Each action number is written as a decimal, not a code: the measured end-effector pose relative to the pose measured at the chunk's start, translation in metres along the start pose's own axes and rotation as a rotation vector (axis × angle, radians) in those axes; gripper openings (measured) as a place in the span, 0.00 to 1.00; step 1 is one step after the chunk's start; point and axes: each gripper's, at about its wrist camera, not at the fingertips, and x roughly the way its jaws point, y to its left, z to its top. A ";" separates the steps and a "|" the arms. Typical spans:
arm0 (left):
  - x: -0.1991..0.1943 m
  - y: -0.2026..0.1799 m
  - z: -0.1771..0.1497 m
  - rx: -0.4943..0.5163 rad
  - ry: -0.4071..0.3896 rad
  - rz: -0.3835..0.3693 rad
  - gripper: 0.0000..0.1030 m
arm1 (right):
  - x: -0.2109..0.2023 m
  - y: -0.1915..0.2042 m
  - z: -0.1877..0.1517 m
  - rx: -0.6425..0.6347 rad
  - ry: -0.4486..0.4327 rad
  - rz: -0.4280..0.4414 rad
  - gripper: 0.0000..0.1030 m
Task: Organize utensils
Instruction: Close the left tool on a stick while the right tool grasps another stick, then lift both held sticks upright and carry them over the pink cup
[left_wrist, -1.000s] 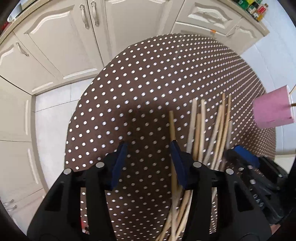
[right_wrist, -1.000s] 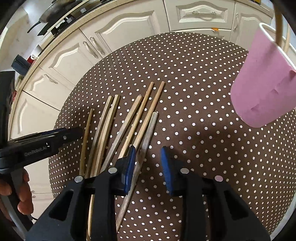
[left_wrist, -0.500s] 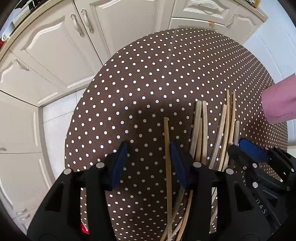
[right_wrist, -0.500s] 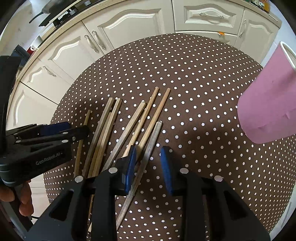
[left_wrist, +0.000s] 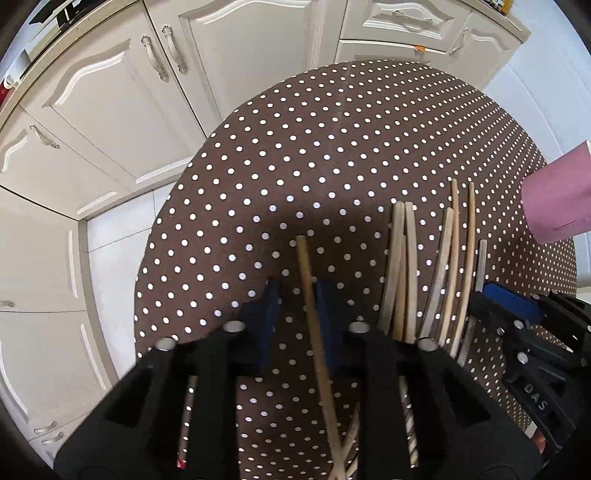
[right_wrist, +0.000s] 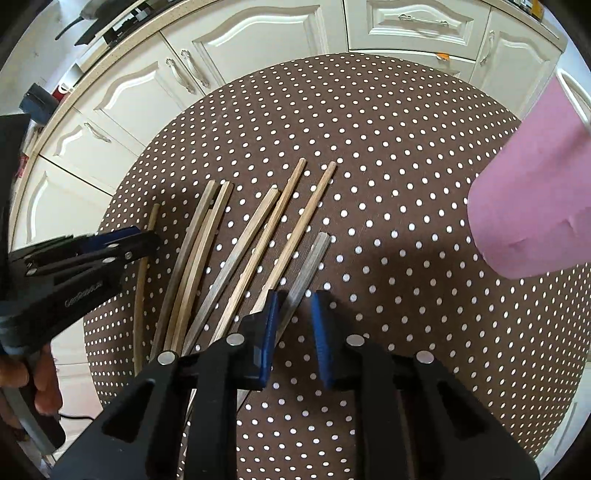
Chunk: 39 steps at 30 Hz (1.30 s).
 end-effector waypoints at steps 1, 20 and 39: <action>-0.001 -0.002 -0.001 -0.003 -0.002 0.001 0.16 | 0.001 0.000 0.002 0.000 0.001 -0.009 0.11; -0.047 0.025 -0.027 -0.104 -0.044 -0.154 0.05 | -0.018 -0.005 -0.006 0.075 -0.015 0.080 0.04; -0.173 0.002 -0.057 0.037 -0.244 -0.290 0.05 | -0.151 0.029 -0.050 0.074 -0.339 0.124 0.04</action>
